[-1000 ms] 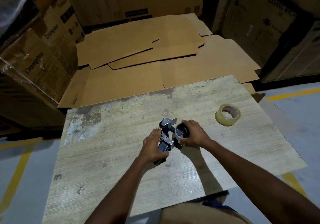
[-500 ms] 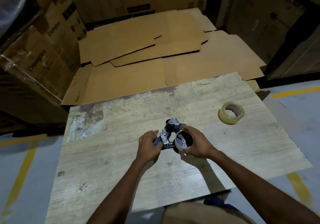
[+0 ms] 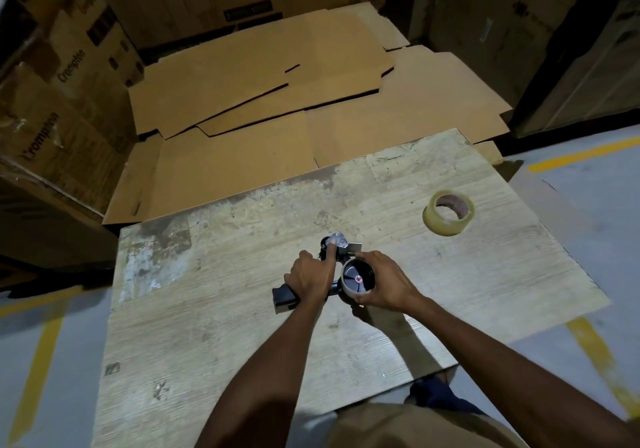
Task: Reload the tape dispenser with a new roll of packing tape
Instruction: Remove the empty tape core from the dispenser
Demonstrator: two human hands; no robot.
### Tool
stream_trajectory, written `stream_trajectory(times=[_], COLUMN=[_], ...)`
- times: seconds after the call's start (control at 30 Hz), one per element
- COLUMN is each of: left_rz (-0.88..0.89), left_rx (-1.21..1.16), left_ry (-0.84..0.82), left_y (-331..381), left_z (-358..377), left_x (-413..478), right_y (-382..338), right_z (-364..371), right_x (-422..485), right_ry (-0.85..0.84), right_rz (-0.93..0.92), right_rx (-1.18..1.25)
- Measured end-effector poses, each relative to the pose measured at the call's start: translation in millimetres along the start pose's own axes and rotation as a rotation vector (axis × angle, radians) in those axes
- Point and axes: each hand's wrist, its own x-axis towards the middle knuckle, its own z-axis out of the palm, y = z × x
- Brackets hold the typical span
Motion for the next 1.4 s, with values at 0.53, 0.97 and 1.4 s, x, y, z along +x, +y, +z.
stream_trajectory(times=[0.53, 0.97, 1.4], left_rz=[-0.102, -0.22, -0.272], left_rx=[-0.078, -0.11, -0.292], left_ry=[0.062, 0.021, 0.177], left_y=[5.0, 10.2, 15.5], left_z=[1.2, -0.3, 7.9], left_x=[8.4, 17.9, 12.6], right_y=[-2.4, -22.2, -18.9], right_z=[17.6, 25.6, 11.8], right_x=[-14.6, 8.3, 18.3], right_ry=[0.158, 0.273, 0.13], right_rz=[0.161, 0.288, 0.267], right_rx=[0.148, 0.09, -0.023])
